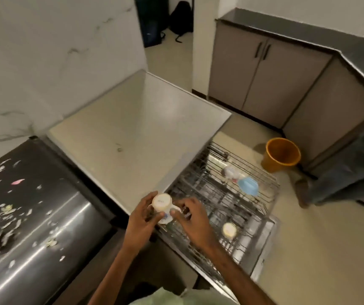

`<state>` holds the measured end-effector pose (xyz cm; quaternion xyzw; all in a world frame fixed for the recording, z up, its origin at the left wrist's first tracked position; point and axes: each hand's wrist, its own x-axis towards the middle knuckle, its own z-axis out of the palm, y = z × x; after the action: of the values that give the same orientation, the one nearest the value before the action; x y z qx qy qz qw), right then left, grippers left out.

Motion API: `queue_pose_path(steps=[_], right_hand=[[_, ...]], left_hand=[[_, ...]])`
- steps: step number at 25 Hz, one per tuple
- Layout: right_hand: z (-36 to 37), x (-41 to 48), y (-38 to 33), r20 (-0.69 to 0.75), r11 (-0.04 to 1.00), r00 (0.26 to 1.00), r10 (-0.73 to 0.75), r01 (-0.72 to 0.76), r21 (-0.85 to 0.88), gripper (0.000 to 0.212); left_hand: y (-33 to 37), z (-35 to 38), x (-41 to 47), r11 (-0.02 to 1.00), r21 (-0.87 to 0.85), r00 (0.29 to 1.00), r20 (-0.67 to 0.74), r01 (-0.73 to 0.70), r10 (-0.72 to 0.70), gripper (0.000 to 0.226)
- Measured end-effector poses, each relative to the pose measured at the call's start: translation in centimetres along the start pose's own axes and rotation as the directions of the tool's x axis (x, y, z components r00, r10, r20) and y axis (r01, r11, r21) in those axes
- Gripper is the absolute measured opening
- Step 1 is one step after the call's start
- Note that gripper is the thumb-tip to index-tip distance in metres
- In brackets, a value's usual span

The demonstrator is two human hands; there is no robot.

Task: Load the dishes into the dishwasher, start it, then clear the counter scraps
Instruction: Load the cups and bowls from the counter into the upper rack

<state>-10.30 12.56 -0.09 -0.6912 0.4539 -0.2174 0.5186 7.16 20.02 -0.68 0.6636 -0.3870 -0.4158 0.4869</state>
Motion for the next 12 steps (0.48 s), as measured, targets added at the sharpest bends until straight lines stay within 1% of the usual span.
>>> queue_pose_path(steps=[2,4,6,7,9,11,12], right_hand=[[-2.1,-0.3,2.6,-0.063,0.997,0.998,0.023,-0.027,-0.075,0.023],[-3.2,-0.9,5.1,-0.048,0.989,0.993,0.112,-0.116,-0.093,0.027],[-3.6,-1.6,7.1,0.024,0.974,0.977,0.214,-0.211,-0.088,0.027],[-3.7,-2.0,8.0,0.028,0.966,0.967,0.254,-0.253,-0.054,0.023],[-3.9,-2.3,9.4,-0.033,0.950,0.950,0.310,-0.311,-0.036,0.019],[-4.1,-1.8,10.9,-0.129,0.918,0.925,0.358,-0.374,-0.131,0.016],[-4.2,-1.2,11.7,-0.171,0.893,0.909,0.380,-0.409,-0.186,0.016]], left_hand=[[-0.7,2.2,1.8,0.995,0.102,0.990,0.138,-0.015,0.001,0.061],[-1.4,4.1,3.1,0.982,0.179,0.957,0.290,-0.061,0.007,0.062],[-2.1,5.7,4.5,0.966,0.239,0.900,0.435,-0.102,-0.013,0.059],[-2.4,6.6,5.5,0.955,0.277,0.871,0.488,-0.102,-0.048,0.059],[-2.9,8.0,7.2,0.928,0.347,0.816,0.569,-0.133,-0.096,0.064],[-3.6,9.8,8.7,0.889,0.403,0.728,0.674,-0.216,-0.129,0.069],[-4.3,10.8,9.4,0.858,0.428,0.679,0.721,-0.284,-0.135,0.066]])
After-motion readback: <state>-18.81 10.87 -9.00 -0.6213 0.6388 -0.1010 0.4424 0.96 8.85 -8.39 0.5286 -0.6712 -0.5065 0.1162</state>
